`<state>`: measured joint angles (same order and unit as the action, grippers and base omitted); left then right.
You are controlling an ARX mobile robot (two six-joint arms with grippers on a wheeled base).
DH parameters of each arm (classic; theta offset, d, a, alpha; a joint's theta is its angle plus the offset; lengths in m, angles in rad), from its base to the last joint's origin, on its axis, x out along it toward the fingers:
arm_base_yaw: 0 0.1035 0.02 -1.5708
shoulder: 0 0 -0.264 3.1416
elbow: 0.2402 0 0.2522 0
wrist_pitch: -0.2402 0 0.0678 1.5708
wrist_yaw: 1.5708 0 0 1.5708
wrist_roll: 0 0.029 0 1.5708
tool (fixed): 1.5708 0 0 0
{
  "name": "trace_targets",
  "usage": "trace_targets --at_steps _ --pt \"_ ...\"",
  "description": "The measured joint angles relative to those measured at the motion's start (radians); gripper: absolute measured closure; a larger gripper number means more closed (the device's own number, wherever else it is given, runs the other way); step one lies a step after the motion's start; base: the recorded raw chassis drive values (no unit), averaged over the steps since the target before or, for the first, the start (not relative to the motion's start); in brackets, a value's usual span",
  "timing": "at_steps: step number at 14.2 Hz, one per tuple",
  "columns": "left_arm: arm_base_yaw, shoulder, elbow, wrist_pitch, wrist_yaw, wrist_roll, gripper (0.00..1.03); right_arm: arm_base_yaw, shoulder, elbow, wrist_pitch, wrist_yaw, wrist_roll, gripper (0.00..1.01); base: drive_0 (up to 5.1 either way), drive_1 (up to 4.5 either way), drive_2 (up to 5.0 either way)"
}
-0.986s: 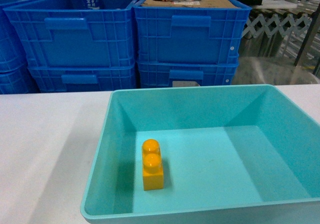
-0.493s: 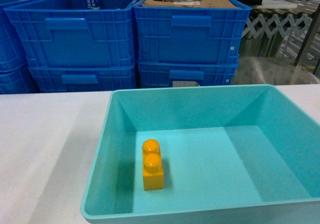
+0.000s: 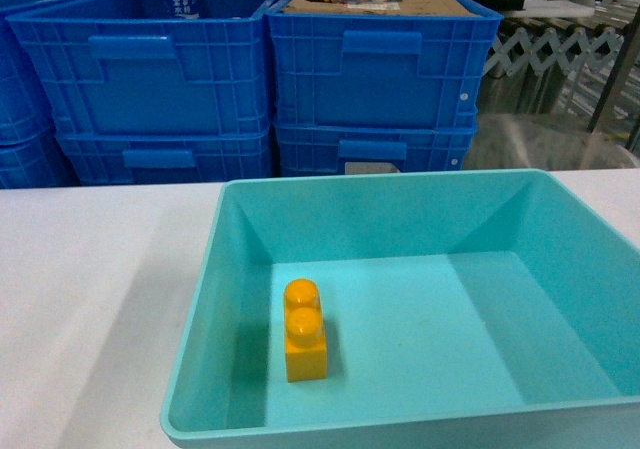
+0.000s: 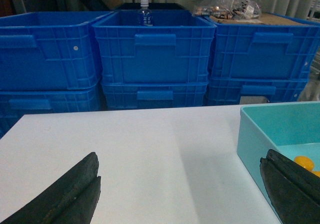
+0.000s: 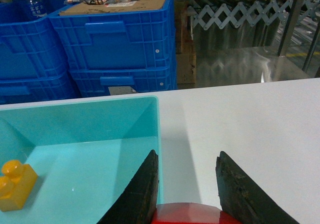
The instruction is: Pick red block from blue box to shelf
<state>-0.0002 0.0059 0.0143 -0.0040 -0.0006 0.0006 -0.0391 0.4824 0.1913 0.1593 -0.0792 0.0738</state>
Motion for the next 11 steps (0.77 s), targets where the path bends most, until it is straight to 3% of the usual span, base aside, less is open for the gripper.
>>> trace_targets --at_steps 11 --pt "0.001 0.0 0.0 0.0 -0.001 0.0 0.05 0.001 0.007 0.0 -0.001 0.0 0.0 0.73 0.0 0.0 0.0"
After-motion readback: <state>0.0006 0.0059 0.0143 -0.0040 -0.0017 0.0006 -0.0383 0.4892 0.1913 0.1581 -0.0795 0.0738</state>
